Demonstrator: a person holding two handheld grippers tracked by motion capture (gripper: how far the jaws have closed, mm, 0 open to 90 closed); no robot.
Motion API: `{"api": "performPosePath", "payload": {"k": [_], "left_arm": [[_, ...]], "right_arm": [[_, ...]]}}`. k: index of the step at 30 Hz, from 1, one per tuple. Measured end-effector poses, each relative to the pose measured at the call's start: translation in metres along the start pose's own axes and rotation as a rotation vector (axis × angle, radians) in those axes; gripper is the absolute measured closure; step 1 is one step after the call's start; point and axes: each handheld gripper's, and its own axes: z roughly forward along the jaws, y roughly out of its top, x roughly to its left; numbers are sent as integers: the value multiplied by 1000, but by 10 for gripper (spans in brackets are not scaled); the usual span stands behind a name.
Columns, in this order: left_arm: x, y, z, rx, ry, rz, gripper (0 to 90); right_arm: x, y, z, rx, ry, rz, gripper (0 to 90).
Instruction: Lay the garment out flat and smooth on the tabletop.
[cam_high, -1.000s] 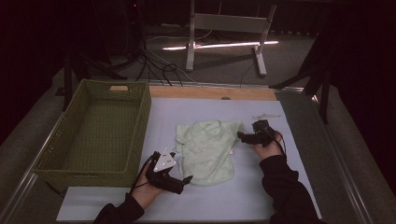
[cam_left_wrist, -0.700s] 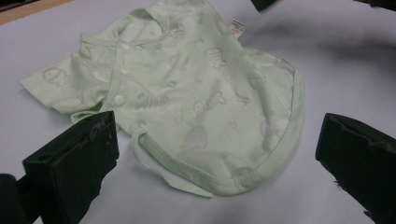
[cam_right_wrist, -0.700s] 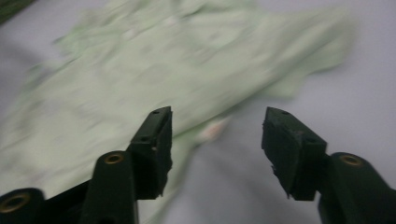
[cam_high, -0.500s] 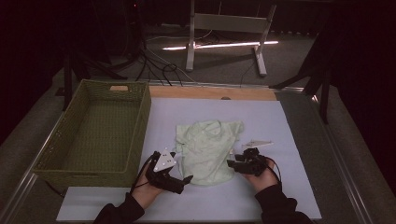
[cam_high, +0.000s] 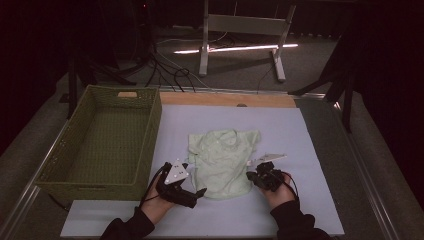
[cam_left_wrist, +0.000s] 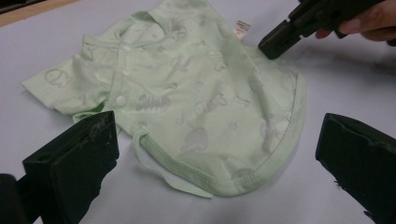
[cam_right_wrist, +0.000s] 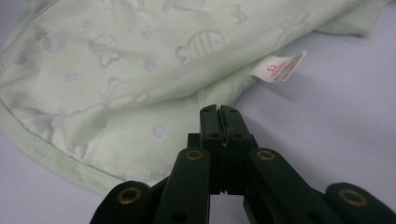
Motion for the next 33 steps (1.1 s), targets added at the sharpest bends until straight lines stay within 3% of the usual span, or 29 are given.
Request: {"api": "performPosePath", "payload": {"k": [11,14,17,19,21,23,27,29,33], "left_arm": [[0,0,-1,2,4,0,4],[-2,-1,2,36,7,15,4],[-1,-4,10,134,-9,-21,33],[-1,-8,13,152,-32,-21,41],[-3,-10,17,171,-51,-6,89],[-4,-11,20,191,-35,16,209],[-2,-15,25,262,-62,1,208],[-2,-17,29,281,-83,10,208],[-1,-15,37,276,-53,28,242]], "right_arm": [[6,-6,-23,-8,-12,19,897],[4,-9,-29,-13,-15,35,897],[1,-14,-28,-4,-12,53,896],[1,-17,-27,-1,-10,56,896],[2,-20,-25,-2,-2,61,896],[3,-20,-24,4,-2,59,896],[4,-20,-23,-3,-4,51,896],[4,-20,-24,-7,-9,48,896],[4,-19,-24,-10,-7,53,896]]}}
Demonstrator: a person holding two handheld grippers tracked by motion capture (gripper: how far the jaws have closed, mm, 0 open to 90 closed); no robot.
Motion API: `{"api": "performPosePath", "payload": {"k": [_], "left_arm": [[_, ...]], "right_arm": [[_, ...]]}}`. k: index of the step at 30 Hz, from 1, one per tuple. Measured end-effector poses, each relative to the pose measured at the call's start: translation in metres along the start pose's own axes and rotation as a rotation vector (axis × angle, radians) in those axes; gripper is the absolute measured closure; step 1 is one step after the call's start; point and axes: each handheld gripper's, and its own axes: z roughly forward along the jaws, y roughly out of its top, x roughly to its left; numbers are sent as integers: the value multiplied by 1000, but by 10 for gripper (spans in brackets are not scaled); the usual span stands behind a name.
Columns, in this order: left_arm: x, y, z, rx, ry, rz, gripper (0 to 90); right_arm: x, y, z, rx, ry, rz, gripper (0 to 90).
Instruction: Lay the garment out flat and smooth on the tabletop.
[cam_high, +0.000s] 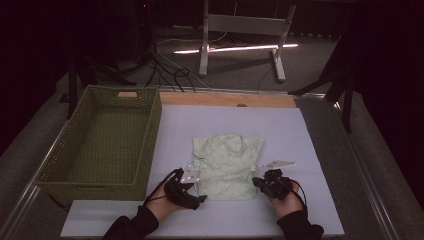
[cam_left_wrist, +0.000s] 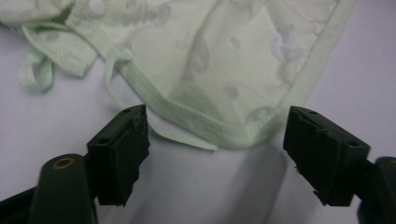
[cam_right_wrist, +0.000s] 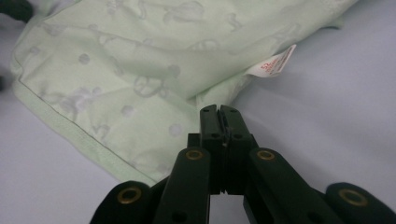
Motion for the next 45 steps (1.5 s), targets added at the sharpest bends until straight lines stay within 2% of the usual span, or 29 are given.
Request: {"api": "performPosePath", "payload": {"k": [3,6,9,10,15,18,21,23,31,34,36,38,40,44,45], "left_arm": [[3,5,5,-18,3,4,331],[7,9,5,-28,44,8,580],[7,9,4,-23,46,4,855],[6,9,3,-22,47,0,883],[-2,10,-4,-19,37,-8,898],[-15,11,-13,-15,24,26,899],[-21,9,-16,-9,8,30,899],[-30,6,-19,5,-3,43,898],[-47,0,-25,-1,-53,35,897],[-50,0,-30,-20,-72,23,896],[-52,2,-41,-56,-74,19,896],[-53,4,-44,-54,-60,35,895],[-52,3,-43,-48,-83,14,894],[-51,-1,-37,-14,-91,18,886],[-50,-5,-32,-5,-88,14,884]], "right_arm": [[1,1,-1,-2,-4,-13,896],[2,4,-3,-5,-6,-19,896],[0,6,-5,-9,-3,-23,896],[0,6,-5,-8,-1,-26,896],[1,7,-9,-11,1,-31,896],[4,4,-12,-13,15,-28,896],[7,2,-13,-12,25,-36,896],[12,-1,-16,-8,40,-44,896],[22,-12,-30,1,62,-48,896],[24,-16,-38,-12,75,-42,895],[25,-16,-44,-26,87,-40,895],[26,-15,-50,-46,87,-43,895],[26,-16,-53,-47,86,-31,894],[23,-23,-47,-13,94,-7,894],[21,-30,-40,11,100,5,891]]}}
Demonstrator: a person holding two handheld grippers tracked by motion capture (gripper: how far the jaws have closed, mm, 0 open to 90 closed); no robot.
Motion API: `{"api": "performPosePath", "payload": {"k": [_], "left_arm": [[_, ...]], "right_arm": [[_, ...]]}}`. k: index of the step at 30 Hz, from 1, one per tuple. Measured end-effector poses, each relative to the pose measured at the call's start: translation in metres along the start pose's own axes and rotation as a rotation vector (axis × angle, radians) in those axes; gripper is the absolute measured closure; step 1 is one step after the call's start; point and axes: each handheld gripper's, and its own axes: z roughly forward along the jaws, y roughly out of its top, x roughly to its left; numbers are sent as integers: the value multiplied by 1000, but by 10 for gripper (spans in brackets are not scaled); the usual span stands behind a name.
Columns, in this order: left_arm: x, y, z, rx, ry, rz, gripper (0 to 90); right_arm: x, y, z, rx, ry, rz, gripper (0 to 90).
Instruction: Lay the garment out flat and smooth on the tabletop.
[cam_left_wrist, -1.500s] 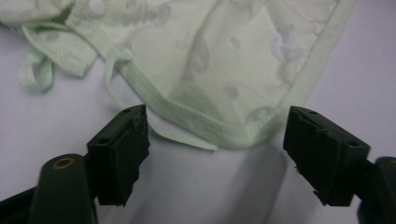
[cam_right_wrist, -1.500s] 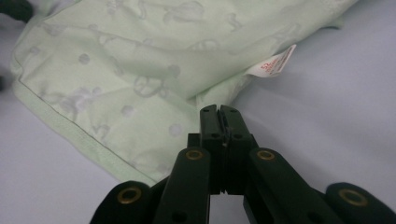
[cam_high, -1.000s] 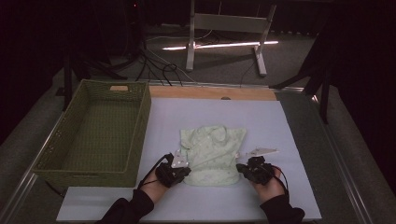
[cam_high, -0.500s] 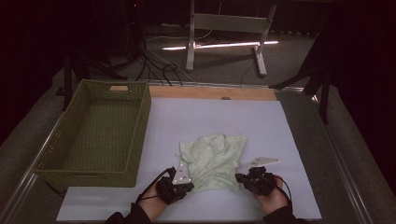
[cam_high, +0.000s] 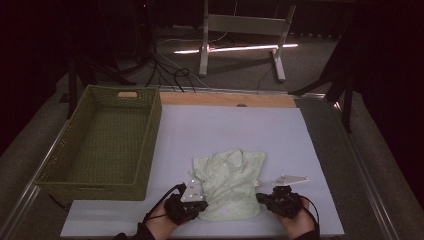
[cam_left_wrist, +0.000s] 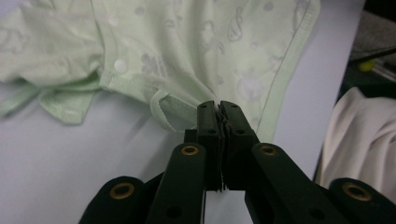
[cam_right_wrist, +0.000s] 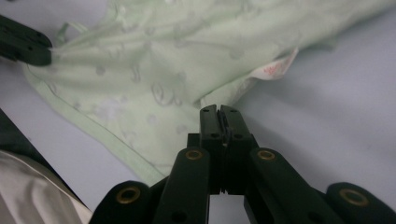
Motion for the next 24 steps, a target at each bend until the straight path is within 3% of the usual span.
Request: {"api": "performPosePath", "payload": {"k": [2,5,6,7,11,15,17,23,24], "left_arm": [[1,-1,1,9,-4,0,831],[4,-3,2,-6,21,-10,614],[6,-2,0,-23,48,-16,614],[11,-1,-3,-38,74,-31,491],[23,6,-10,-92,126,-61,396],[34,13,-10,-115,168,-60,390],[49,20,-5,-132,210,-93,390],[72,26,9,-136,259,-145,433],[82,28,15,-134,274,-174,442]], "right_arm": [[-1,-4,5,18,4,2,884],[-3,-7,8,32,5,10,808],[-5,-8,9,35,13,7,717],[-6,-9,8,16,-2,9,555],[-11,-3,-1,-56,-35,3,385],[-15,3,-6,-107,-51,-8,329],[-19,9,-8,-131,-38,-19,259],[-21,14,-7,-169,-31,-32,232],[-19,15,-6,-171,-33,-47,222]]}}
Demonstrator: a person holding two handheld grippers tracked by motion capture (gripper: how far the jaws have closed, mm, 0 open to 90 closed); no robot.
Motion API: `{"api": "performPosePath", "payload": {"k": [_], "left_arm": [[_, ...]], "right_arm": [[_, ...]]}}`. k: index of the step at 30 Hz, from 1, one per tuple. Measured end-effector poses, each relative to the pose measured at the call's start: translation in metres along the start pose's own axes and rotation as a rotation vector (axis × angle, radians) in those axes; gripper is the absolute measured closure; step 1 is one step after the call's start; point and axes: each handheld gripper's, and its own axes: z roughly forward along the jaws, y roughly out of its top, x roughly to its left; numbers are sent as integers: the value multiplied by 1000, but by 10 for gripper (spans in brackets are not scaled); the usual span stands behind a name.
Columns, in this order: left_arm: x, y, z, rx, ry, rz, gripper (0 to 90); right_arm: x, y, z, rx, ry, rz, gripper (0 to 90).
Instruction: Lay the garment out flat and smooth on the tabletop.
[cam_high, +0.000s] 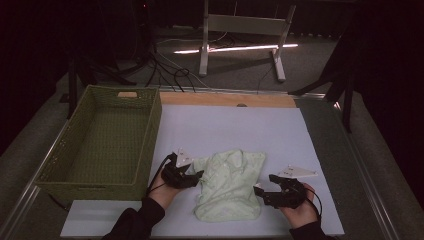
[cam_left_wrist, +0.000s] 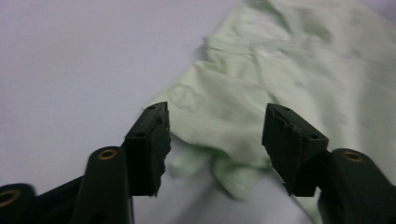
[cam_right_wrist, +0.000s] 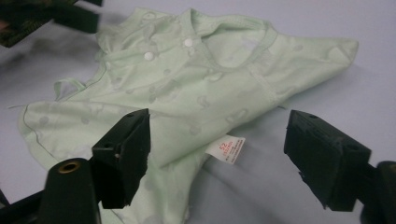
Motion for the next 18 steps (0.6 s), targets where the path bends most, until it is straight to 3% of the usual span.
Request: {"api": "performPosePath", "payload": {"k": [4,6,7,13,16,18], "left_arm": [[15,2,17,16,21,-34,490],[19,2,21,21,11,-44,519],[22,2,24,14,-12,-69,519],[26,6,37,21,-17,-39,581],[29,7,44,60,-28,-35,583],[27,6,44,63,-18,4,636]], "right_arm": [[0,1,1,-9,-5,-9,224],[1,2,2,-10,-8,-8,224],[1,2,2,-9,-7,-8,223],[1,1,6,-2,-11,-22,220],[1,2,6,-6,-13,-27,219],[1,3,6,-11,-21,-24,215]]}}
